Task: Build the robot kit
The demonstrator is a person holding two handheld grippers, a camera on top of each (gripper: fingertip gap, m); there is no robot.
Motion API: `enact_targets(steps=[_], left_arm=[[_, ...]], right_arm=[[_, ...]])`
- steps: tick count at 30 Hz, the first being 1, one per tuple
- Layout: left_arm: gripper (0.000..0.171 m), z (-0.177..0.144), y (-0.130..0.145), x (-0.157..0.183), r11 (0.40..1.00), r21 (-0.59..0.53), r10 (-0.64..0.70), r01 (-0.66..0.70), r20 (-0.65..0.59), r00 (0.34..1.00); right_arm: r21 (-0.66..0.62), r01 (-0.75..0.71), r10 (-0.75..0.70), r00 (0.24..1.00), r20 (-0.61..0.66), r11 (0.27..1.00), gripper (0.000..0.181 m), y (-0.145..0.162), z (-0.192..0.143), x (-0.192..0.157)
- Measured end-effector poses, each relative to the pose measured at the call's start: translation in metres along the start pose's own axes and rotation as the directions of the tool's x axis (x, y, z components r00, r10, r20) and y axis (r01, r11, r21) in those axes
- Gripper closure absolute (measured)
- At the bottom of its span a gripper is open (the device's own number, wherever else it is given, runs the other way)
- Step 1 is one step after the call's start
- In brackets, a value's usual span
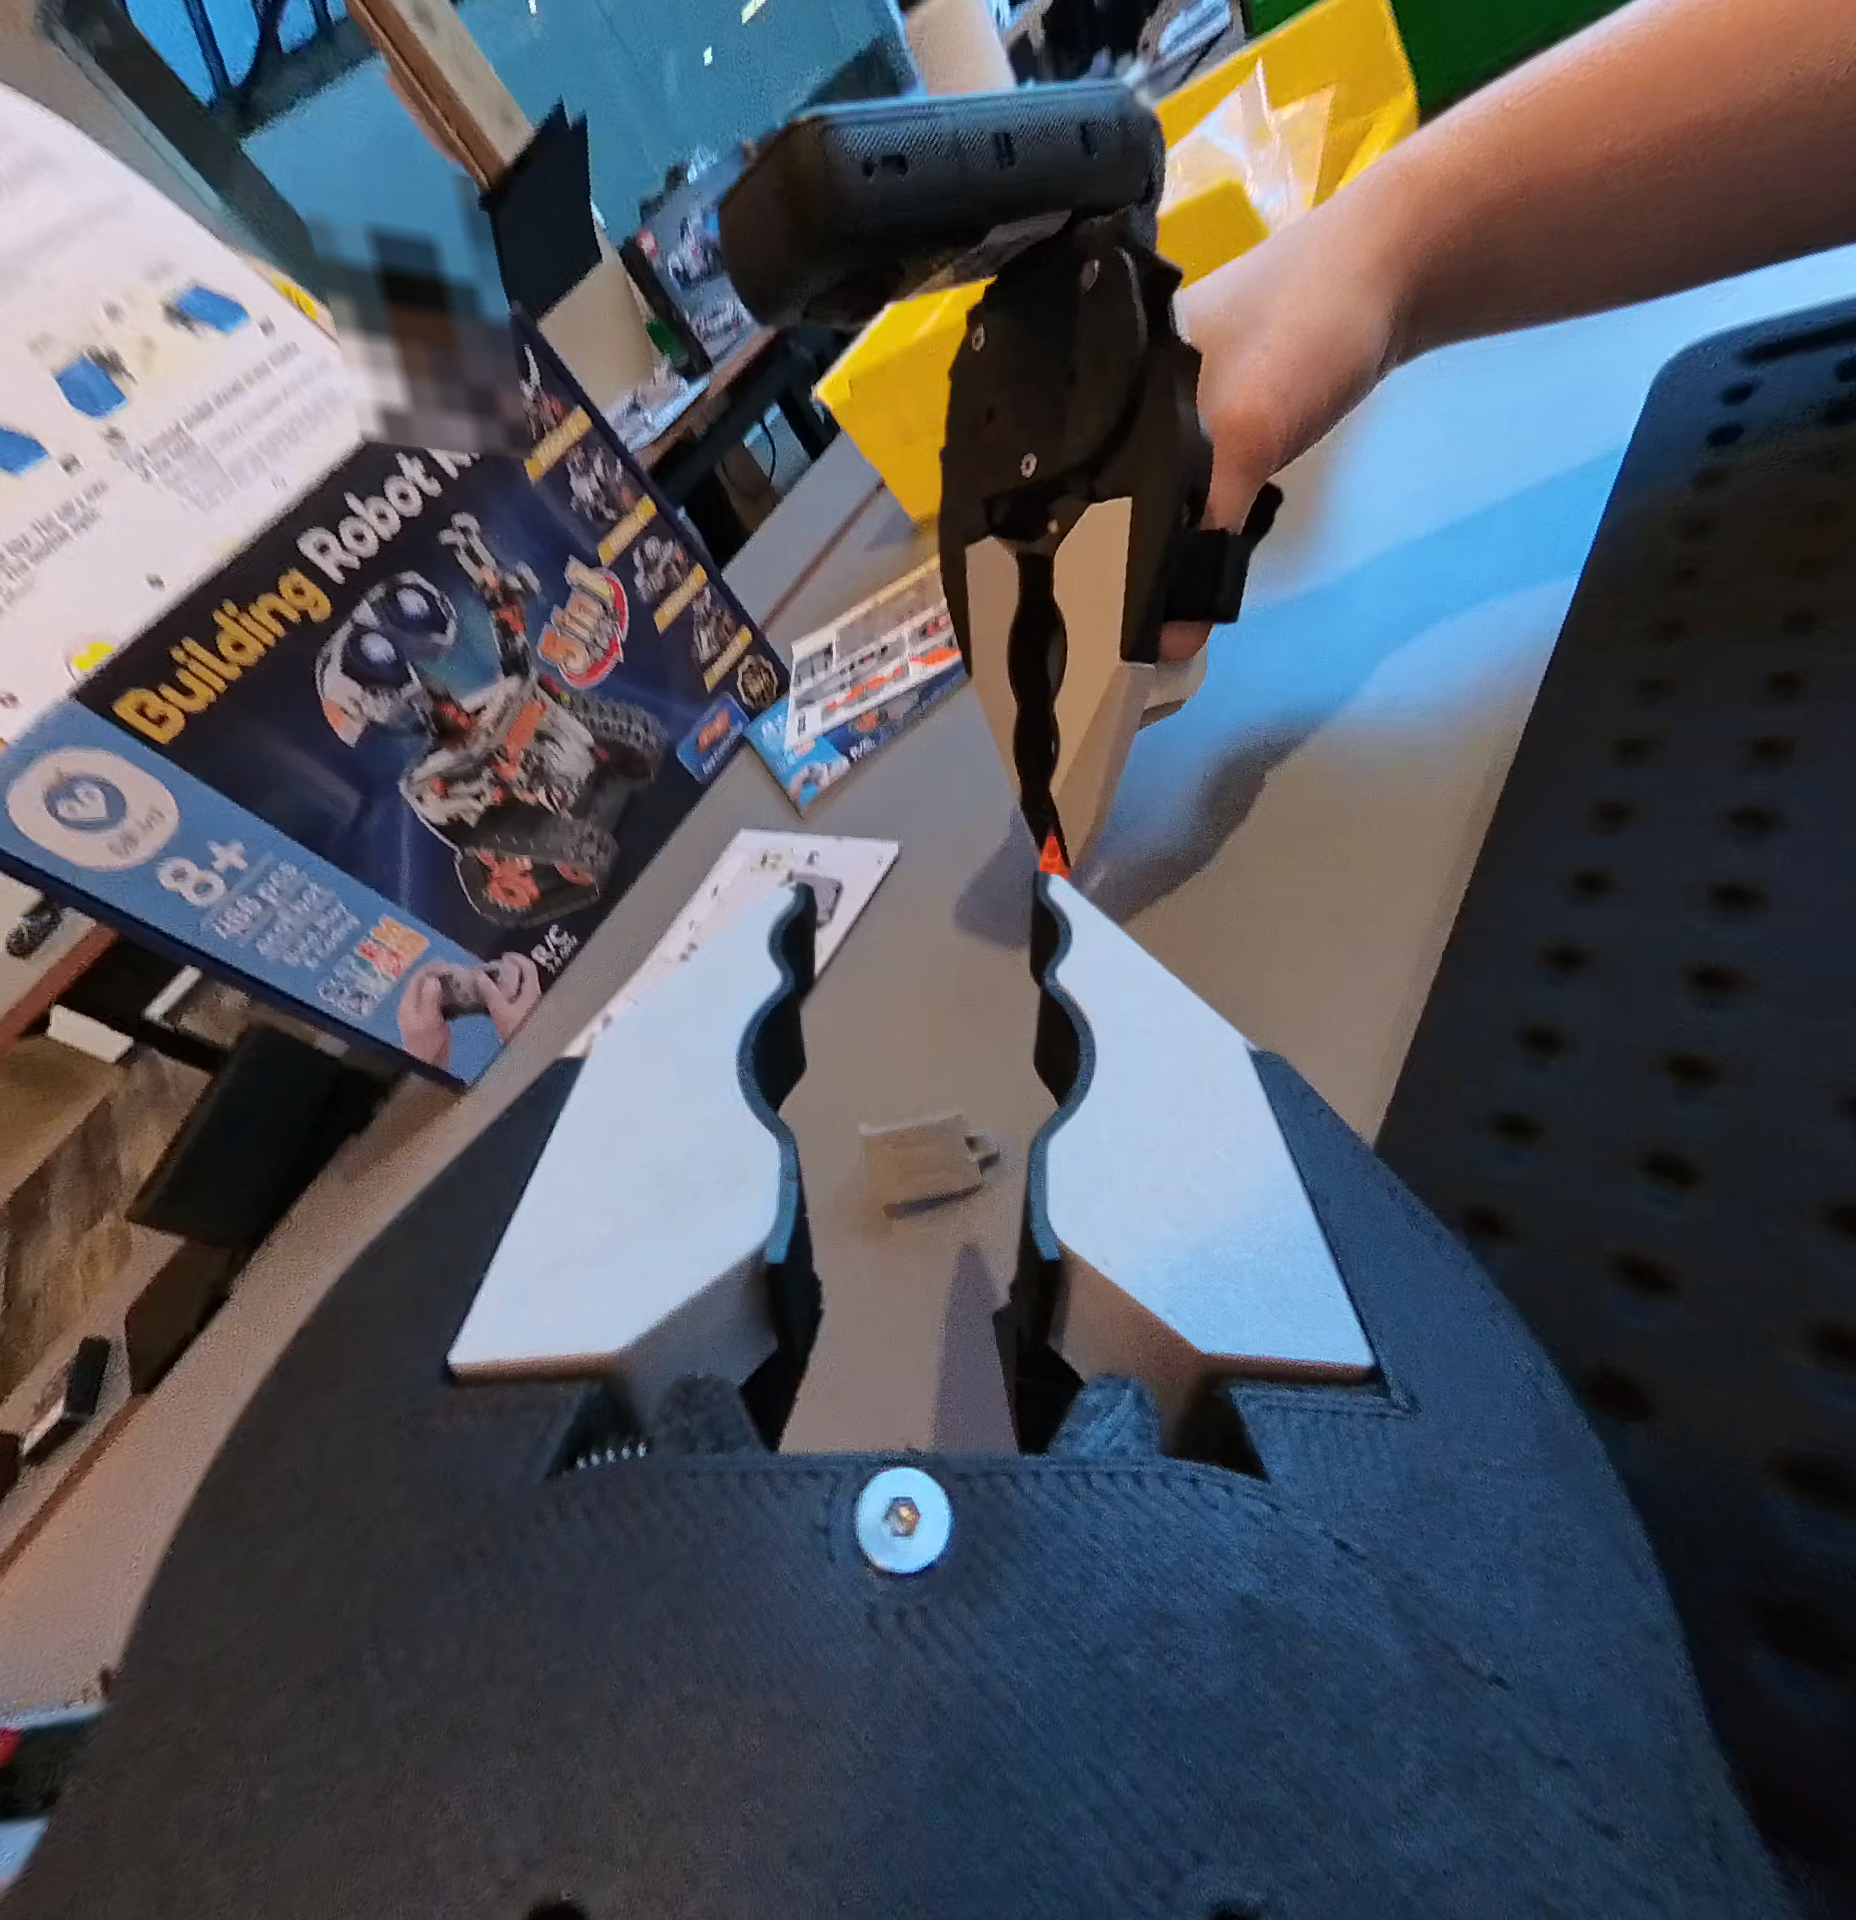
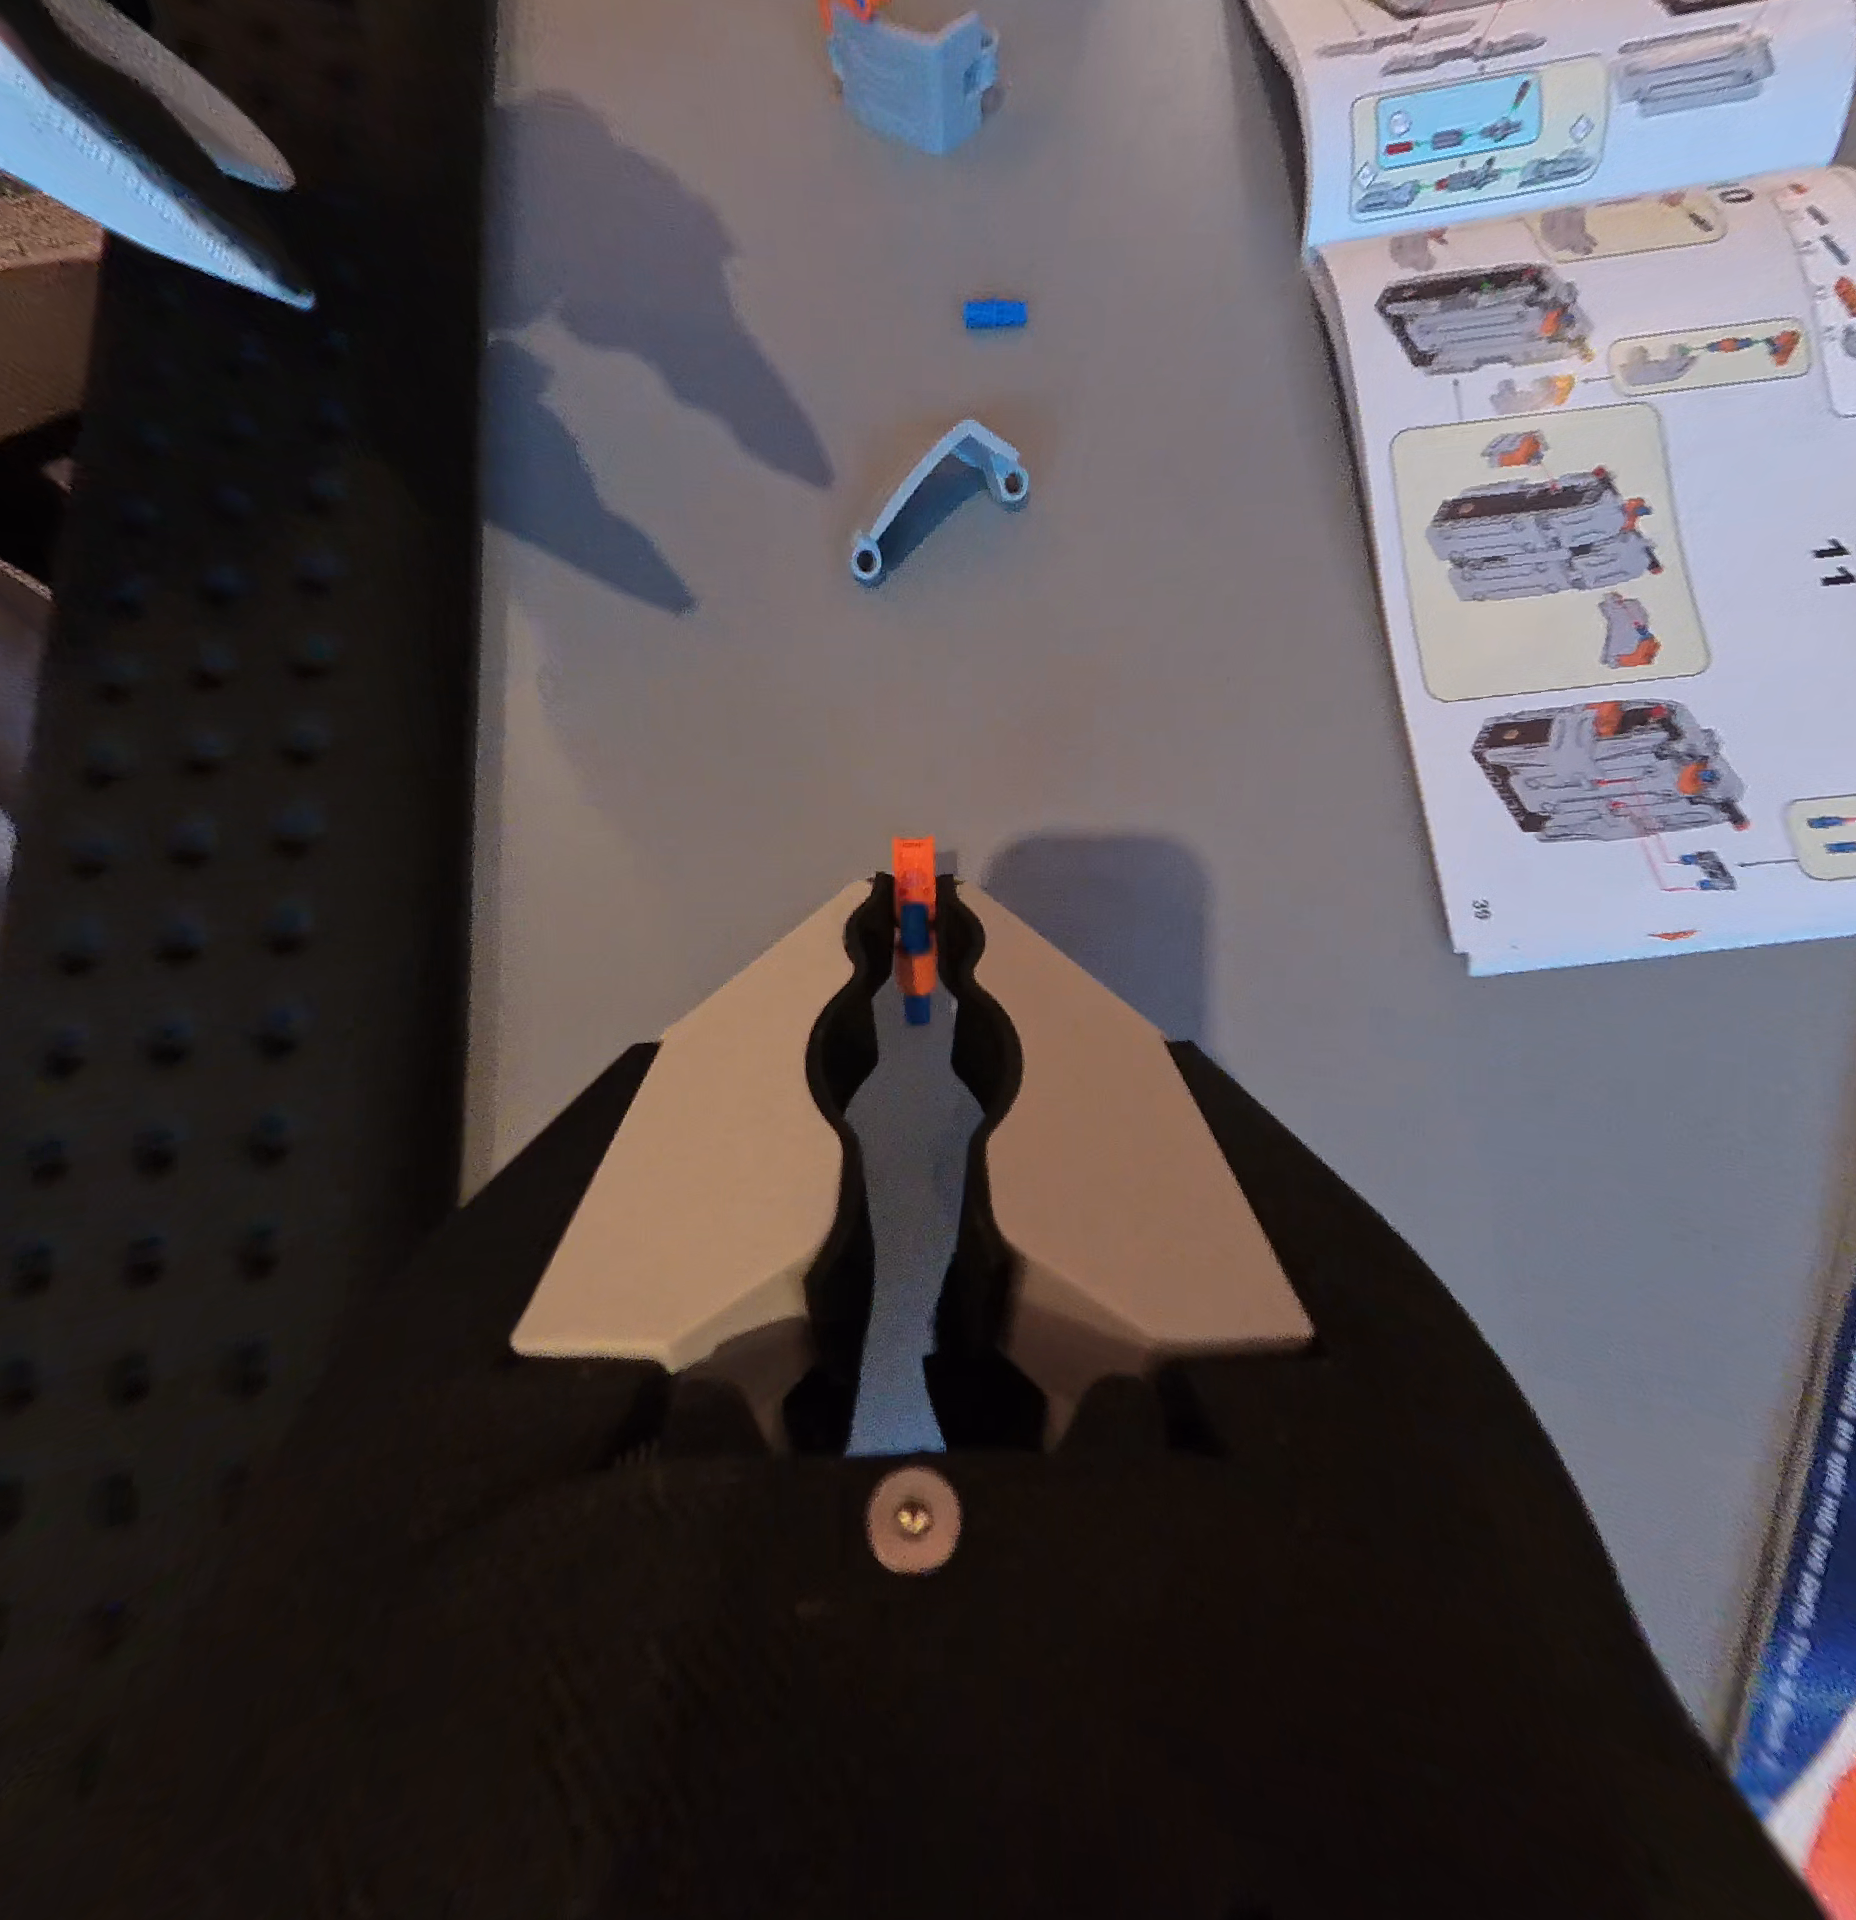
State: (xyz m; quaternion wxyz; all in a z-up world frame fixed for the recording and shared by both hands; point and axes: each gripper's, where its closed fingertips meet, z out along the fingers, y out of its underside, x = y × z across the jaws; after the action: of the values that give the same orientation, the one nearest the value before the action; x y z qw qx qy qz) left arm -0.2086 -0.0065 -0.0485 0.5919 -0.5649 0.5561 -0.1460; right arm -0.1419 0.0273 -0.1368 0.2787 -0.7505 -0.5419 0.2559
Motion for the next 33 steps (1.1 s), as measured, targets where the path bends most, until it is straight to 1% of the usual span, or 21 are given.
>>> enact_targets(steps=[3, 7, 9, 11, 14, 16, 18, 20, 22, 25, 27, 29, 33], left_arm=[[0.131, -0.001, 0.012, 0.007, 0.998, -0.046, -0.035, 0.034, -0.012, 0.999], [0.131, 0.000, 0.021, 0.013, 0.994, -0.087, -0.066, 0.064, -0.024, 0.998], [0.129, 0.000, 0.027, 0.014, 0.991, -0.115, -0.073, 0.070, -0.024, 0.997], [0.128, -0.002, 0.033, 0.014, 0.987, -0.140, -0.088, 0.084, -0.020, 0.996], [0.127, -0.007, 0.040, 0.013, 0.980, -0.165, -0.113, 0.109, -0.013, 0.994], [0.127, -0.010, 0.044, 0.013, 0.977, -0.179, -0.118, 0.115, -0.005, 0.993], [0.127, -0.012, 0.047, 0.013, 0.974, -0.194, -0.119, 0.116, -0.005, 0.993], [0.127, -0.011, 0.049, 0.014, 0.972, -0.207, -0.120, 0.116, -0.007, 0.993], [0.127, -0.008, 0.049, 0.016, 0.969, -0.218, -0.120, 0.113, -0.017, 0.993], [0.127, -0.004, 0.044, 0.019, 0.970, -0.224, -0.105, 0.096, -0.026, 0.994], [0.128, -0.002, 0.042, 0.022, 0.970, -0.222, -0.105, 0.094, -0.036, 0.994], [0.128, 0.001, 0.042, 0.023, 0.970, -0.223, -0.108, 0.096, -0.041, 0.993], [0.129, 0.005, 0.038, 0.025, 0.969, -0.212, -0.138, 0.125, -0.052, 0.989]], right_arm=[[0.017, 0.011, -0.012, 0.999, 0.041, 1.000, 0.174, 0.006, 0.010, -0.003], [0.023, 0.046, -0.047, 0.999, 0.018, 0.999, 0.174, 0.014, 0.017, 0.004], [0.040, 0.057, -0.058, 0.998, 0.022, 0.998, 0.171, 0.016, 0.014, 0.004], [0.082, 0.045, -0.046, 0.999, 0.010, 0.996, 0.159, 0.015, 0.000, 0.009], [0.241, -0.039, 0.044, 0.999, -0.018, 0.970, 0.158, 0.012, -0.035, 0.020], [0.275, -0.073, 0.087, 0.995, -0.038, 0.959, 0.158, 0.023, -0.051, 0.026], [0.264, -0.071, 0.088, 0.995, -0.051, 0.962, 0.159, 0.039, -0.054, 0.026], [0.223, -0.061, 0.074, 0.996, -0.049, 0.973, 0.159, 0.054, -0.053, 0.022], [0.191, -0.083, 0.098, 0.993, -0.066, 0.978, 0.159, 0.064, -0.056, 0.025], [0.226, -0.104, 0.115, 0.993, -0.039, 0.969, 0.161, 0.064, -0.064, 0.021], [0.236, -0.114, 0.124, 0.992, -0.028, 0.965, 0.161, 0.065, -0.063, 0.020], [0.213, -0.116, 0.120, 0.993, -0.010, 0.970, 0.161, 0.067, -0.057, 0.018], [0.150, -0.045, 0.050, 0.998, -0.026, 0.988, 0.161, 0.065, -0.043, 0.020]])
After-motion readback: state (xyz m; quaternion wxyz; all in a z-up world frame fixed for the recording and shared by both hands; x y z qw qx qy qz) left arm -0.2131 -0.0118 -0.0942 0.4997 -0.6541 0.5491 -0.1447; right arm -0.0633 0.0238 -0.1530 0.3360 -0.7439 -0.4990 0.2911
